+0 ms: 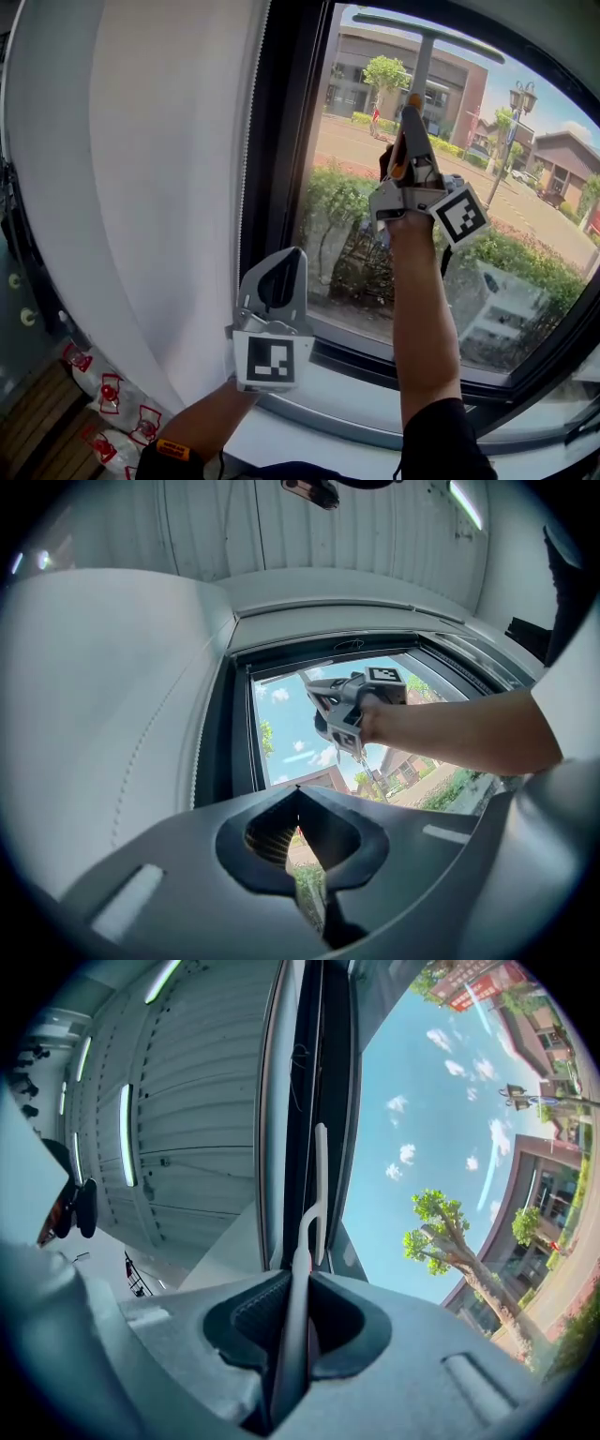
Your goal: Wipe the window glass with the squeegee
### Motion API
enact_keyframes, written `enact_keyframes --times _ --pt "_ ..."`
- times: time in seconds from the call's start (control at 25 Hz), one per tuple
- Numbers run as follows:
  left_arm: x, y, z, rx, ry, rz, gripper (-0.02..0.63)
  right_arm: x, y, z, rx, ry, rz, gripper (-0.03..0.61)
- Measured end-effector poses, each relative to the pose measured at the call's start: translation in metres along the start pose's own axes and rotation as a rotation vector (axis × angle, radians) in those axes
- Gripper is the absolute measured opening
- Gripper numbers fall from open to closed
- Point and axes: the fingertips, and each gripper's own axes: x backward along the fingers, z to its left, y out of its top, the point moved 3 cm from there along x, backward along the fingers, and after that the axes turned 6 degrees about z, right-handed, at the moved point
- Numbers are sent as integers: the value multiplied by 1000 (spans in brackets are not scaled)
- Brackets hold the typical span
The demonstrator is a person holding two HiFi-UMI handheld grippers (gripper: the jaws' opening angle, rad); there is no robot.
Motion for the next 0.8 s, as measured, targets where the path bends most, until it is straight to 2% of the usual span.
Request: enact_keyframes --times 0.16,0.32,0.52,0.8 --pt "3 4 4 -3 0 -7 5 -25 4 -1 -9 -20 -11 41" --pt "8 -1 9 -2 5 -6 5 -30 -3 -7 -61 -48 -16 41" --pt "16 -14 8 37 4 8 5 -3 -25 -9 -108 -57 -11 41" --pt "27 -48 -15 76 -40 70 5 65 -83 1 -217 -77 12 41"
